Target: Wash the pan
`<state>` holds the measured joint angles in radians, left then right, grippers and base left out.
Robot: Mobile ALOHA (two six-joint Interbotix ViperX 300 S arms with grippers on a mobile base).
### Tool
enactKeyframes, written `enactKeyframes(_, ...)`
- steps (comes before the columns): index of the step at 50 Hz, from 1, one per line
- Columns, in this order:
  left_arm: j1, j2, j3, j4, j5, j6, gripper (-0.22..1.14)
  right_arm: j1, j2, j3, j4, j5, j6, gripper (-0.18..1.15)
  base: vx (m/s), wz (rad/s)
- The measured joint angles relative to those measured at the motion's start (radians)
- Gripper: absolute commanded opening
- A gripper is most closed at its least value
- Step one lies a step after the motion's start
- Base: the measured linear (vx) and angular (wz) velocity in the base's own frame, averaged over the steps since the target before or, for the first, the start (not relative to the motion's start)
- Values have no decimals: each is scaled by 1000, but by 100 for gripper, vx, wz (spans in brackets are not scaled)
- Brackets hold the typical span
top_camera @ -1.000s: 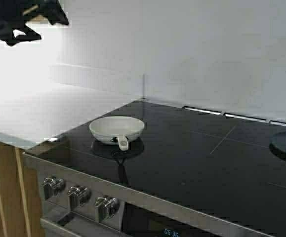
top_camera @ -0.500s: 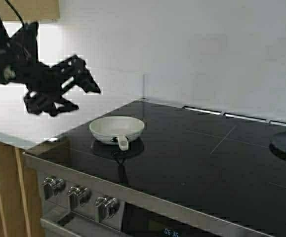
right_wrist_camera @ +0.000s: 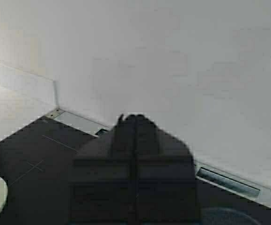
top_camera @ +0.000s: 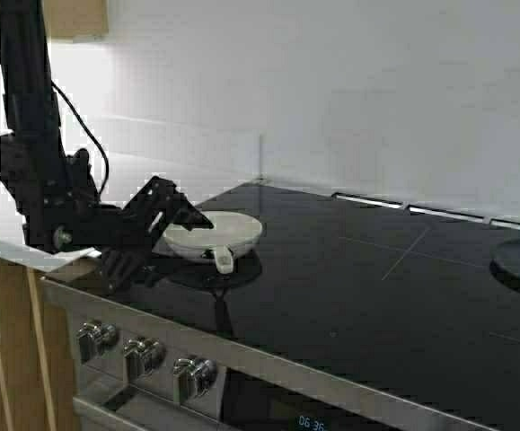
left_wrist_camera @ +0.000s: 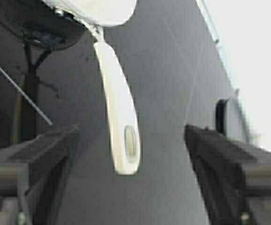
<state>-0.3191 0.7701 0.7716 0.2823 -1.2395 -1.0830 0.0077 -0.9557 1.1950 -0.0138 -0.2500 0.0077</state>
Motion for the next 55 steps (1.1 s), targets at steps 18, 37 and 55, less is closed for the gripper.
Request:
enactKeyframes(18, 0, 97, -118, 2, -41, -118, 100, 2, 0, 0, -2, 3, -2, 6, 0, 0)
enactKeyframes(37, 2, 175, -210, 2, -41, -212, 100, 0, 0, 0, -9, 6, 0, 6, 0, 0)
enactKeyframes(55, 2, 212, -298, 0, -26, -273, 100, 0, 12, 0, -11, 6, 0, 6, 0, 0)
